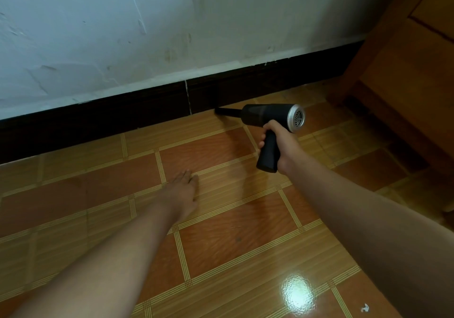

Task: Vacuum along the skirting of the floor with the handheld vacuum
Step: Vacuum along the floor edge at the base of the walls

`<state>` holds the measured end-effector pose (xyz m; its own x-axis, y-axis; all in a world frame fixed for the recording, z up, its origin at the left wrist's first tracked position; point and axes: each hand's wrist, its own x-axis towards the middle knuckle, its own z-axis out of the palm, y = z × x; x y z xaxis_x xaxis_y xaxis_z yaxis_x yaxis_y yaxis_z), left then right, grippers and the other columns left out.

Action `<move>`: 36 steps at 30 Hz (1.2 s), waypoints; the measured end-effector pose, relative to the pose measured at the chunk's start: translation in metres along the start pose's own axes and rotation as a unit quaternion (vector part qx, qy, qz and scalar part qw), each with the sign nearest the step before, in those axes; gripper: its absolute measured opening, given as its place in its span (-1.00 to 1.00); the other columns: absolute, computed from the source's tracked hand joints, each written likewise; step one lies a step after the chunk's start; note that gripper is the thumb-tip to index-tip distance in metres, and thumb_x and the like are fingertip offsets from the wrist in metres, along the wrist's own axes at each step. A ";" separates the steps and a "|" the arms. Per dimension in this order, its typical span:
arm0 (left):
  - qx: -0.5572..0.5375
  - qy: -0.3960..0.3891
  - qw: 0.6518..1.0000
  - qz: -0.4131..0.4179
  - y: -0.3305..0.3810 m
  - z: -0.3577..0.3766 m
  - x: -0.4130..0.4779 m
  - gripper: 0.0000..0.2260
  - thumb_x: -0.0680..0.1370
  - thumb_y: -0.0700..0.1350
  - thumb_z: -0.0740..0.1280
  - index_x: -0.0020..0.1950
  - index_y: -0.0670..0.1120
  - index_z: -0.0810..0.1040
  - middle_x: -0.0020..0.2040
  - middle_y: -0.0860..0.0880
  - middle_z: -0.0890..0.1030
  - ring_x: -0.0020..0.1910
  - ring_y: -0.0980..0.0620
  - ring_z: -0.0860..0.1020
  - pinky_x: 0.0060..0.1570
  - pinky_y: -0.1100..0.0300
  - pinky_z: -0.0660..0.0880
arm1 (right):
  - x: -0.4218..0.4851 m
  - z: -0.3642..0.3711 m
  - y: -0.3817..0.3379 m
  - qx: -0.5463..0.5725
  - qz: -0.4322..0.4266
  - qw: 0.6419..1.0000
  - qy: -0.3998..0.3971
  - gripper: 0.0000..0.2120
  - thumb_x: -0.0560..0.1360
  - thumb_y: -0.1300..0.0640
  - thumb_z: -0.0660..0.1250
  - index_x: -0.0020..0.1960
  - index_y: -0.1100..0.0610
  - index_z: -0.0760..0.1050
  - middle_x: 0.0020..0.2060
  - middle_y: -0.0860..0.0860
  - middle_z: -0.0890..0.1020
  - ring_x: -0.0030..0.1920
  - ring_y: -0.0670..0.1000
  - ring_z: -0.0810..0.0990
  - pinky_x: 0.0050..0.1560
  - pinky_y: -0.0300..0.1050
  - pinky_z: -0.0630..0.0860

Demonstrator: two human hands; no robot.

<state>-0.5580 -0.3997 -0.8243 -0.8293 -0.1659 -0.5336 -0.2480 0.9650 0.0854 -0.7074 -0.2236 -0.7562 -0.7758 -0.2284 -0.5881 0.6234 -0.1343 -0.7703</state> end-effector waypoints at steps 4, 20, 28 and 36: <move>0.002 0.003 1.000 -0.002 0.001 -0.001 0.001 -0.38 0.62 -0.03 0.15 0.56 -0.17 -0.08 0.56 -0.22 -0.10 0.55 -0.12 -0.06 0.53 0.10 -0.07 | 0.003 -0.007 -0.005 0.008 -0.003 1.000 0.018 -0.94 0.39 0.21 0.35 -0.22 0.17 0.47 -0.43 0.01 0.50 -0.50 -0.05 0.45 -0.39 -0.21 0.46; -0.011 0.007 1.000 -0.015 0.011 -0.007 -0.003 -0.39 0.61 -0.06 0.15 0.56 -0.20 -0.06 0.56 -0.23 -0.08 0.55 -0.12 -0.04 0.52 0.11 -0.06 | 0.017 -0.034 -0.022 0.049 -0.027 0.997 0.061 -0.91 0.42 0.20 0.32 -0.24 0.14 0.43 -0.43 0.00 0.48 -0.52 -0.07 0.44 -0.41 -0.25 0.44; -0.005 0.004 1.000 -0.019 0.012 -0.007 -0.003 -0.38 0.61 -0.04 0.16 0.56 -0.20 -0.06 0.56 -0.24 -0.07 0.55 -0.13 -0.03 0.52 0.11 -0.04 | 0.020 -0.041 -0.032 0.055 -0.036 0.995 0.078 -0.89 0.43 0.20 0.32 -0.26 0.15 0.43 -0.43 0.00 0.48 -0.52 -0.07 0.44 -0.41 -0.24 0.45; -0.004 0.006 1.000 -0.024 0.014 -0.009 -0.004 -0.40 0.62 -0.05 0.13 0.56 -0.20 -0.07 0.56 -0.23 -0.07 0.55 -0.12 -0.03 0.51 0.11 -0.04 | 0.022 -0.039 -0.034 0.081 -0.072 0.987 0.119 -0.90 0.43 0.23 0.31 -0.25 0.16 0.43 -0.44 0.01 0.48 -0.50 -0.05 0.43 -0.40 -0.23 0.44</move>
<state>-0.5622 -0.3874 -0.8136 -0.8221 -0.2153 -0.5271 -0.2918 0.9542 0.0654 -0.7495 -0.1862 -0.7527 -0.8458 0.0355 -0.5324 0.4979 -0.3060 -0.8115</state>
